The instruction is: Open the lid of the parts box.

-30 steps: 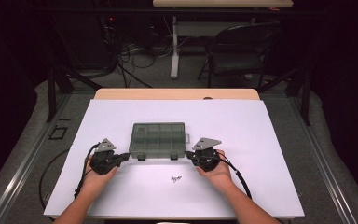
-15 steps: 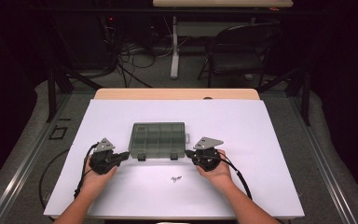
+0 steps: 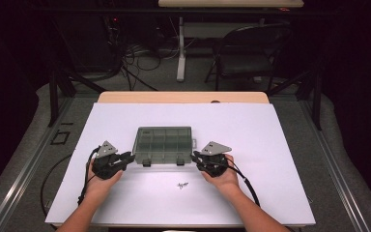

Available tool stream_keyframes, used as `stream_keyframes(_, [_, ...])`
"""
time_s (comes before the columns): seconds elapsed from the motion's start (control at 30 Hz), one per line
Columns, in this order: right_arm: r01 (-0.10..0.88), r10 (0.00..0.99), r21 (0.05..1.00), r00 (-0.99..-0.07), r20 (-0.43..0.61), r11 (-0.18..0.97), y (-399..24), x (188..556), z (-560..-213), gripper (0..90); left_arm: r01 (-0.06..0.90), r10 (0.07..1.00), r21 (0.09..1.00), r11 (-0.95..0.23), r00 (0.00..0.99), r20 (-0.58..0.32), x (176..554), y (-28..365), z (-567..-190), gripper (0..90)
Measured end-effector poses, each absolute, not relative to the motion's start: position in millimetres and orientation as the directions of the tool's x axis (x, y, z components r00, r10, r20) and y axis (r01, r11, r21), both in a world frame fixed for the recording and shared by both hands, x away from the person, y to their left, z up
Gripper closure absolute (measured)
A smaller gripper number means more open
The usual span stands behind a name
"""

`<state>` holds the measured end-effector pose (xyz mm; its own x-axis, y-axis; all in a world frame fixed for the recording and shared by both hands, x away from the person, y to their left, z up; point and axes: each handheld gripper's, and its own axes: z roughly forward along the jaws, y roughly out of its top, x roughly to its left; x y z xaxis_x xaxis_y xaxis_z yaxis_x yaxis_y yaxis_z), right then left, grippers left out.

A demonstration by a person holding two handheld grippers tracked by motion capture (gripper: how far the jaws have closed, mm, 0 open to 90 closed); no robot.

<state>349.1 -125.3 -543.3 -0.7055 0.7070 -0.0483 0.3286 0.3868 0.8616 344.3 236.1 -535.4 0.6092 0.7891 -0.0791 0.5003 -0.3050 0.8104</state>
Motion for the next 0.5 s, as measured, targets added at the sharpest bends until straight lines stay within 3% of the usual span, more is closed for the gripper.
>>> stream_keyframes(0.5, [0.29, 0.717, 0.874, -0.692, -0.09, 0.39, -120.9, 347.6, -536.5, 76.6, 0.464, 0.783, 0.826, -0.319, 0.621, -0.047, 343.0, 230.3, -528.5, 73.1])
